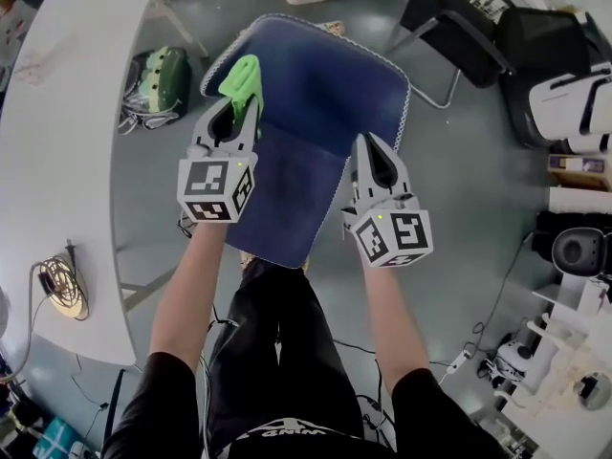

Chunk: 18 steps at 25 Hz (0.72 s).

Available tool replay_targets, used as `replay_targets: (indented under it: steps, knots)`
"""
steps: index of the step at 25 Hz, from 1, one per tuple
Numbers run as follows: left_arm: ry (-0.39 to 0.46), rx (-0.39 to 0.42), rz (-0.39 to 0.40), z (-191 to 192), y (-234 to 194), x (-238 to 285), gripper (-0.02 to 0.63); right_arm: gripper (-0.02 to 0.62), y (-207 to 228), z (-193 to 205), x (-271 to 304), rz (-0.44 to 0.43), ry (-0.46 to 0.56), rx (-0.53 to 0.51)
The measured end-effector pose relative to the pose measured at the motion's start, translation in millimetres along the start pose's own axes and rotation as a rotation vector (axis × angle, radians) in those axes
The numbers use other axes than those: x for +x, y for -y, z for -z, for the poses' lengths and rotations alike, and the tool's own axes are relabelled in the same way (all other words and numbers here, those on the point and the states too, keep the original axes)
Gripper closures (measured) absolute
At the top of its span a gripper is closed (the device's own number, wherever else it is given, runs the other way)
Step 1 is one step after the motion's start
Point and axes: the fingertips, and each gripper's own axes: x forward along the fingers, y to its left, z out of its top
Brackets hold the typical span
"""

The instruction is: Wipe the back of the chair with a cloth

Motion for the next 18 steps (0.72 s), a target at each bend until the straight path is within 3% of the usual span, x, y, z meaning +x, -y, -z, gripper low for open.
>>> replay_targets:
  steps: [11,18]
  knots:
    - [-0.053,-0.020,-0.079,33.5,-24.3,61.8,0.545,0.609,9.0,16.1,-28.2,0.027,-0.023,0.036]
    - [-0.051,-0.054,-0.007,36.2,20.3,95.6,0.545,0.607,27.4,24.1,-40.0,0.058,-0.041,0.042]
